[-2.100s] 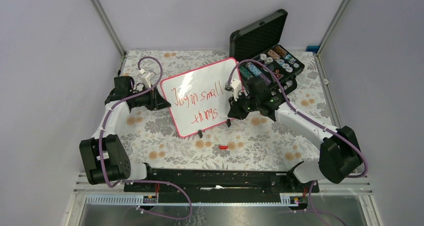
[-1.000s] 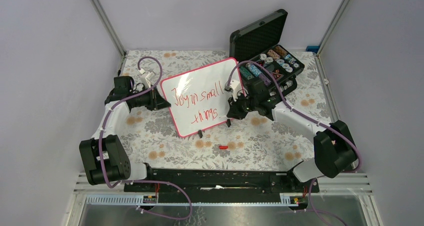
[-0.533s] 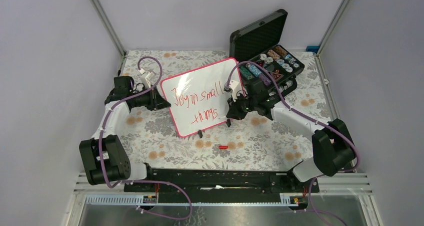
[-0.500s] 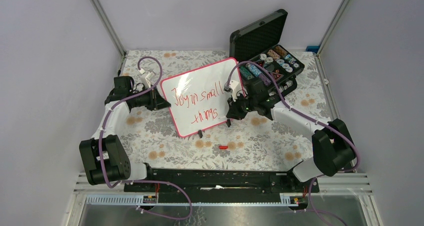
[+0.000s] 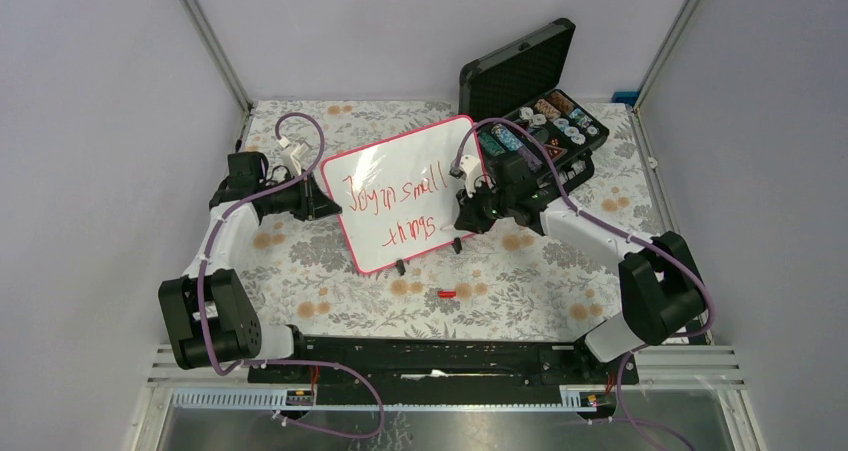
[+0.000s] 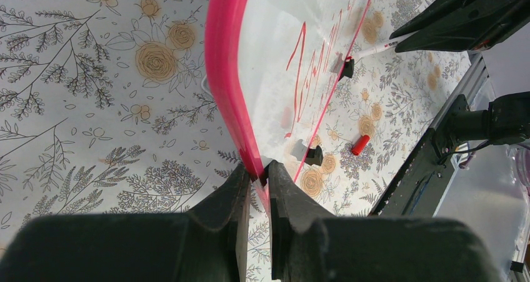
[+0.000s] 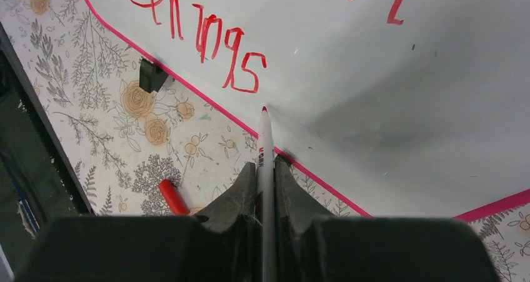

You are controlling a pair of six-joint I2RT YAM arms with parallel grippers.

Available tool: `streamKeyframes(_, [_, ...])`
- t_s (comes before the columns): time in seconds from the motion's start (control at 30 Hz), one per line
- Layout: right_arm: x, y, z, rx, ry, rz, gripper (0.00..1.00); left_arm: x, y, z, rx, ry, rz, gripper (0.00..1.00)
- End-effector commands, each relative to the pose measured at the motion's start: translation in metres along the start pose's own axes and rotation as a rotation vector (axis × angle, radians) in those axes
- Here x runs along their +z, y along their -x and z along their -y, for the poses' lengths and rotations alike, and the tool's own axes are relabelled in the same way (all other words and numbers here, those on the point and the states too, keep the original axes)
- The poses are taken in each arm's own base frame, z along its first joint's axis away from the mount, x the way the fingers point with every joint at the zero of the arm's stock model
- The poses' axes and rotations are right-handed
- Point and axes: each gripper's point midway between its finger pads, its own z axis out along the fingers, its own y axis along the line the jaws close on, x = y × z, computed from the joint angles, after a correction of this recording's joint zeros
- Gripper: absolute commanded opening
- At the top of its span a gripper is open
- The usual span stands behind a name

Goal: Write a sentence on the whiteboard
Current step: Write a sentence on the whiteboard, then pick up the pen cap from the center of the board.

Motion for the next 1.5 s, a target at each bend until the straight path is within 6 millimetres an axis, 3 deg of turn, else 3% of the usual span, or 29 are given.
streamKeyframes(0.0, [-0.002, 0.028, 0.011, -0.016, -0.042, 0.063, 0.00, -0.001, 0.012, -0.003, 0.084, 0.012, 0.037, 0.00])
streamKeyframes(0.23, [0.000, 0.028, 0.025, 0.002, -0.099, 0.052, 0.00, -0.001, 0.011, -0.004, 0.086, 0.017, 0.036, 0.00])
streamKeyframes(0.6, [-0.009, 0.027, 0.026, 0.001, -0.122, 0.044, 0.00, -0.002, 0.013, -0.003, 0.089, 0.023, 0.039, 0.01])
streamKeyframes(0.8, [-0.025, 0.040, -0.020, -0.017, 0.088, 0.073, 0.00, -0.007, 0.020, -0.001, 0.110, 0.039, 0.043, 0.43])
streamKeyframes(1.0, [-0.051, 0.051, -0.045, -0.032, 0.164, 0.093, 0.00, -0.035, 0.050, 0.011, 0.205, 0.139, 0.055, 0.70])
streamKeyframes(1.17, [-0.063, 0.052, -0.051, 0.009, 0.172, 0.095, 0.00, -0.066, 0.075, 0.011, 0.321, 0.311, 0.074, 0.78])
streamKeyframes(1.23, [-0.069, 0.051, -0.050, 0.051, 0.171, 0.104, 0.00, -0.080, 0.087, 0.027, 0.387, 0.328, 0.076, 0.78])
streamKeyframes(1.33, [-0.083, 0.049, -0.040, 0.125, 0.165, 0.130, 0.00, -0.085, 0.087, 0.059, 0.452, 0.258, 0.020, 0.76])
streamKeyframes(1.47, [-0.102, 0.043, -0.023, 0.205, 0.140, 0.162, 0.00, -0.047, 0.063, 0.101, 0.533, 0.121, -0.105, 0.72])
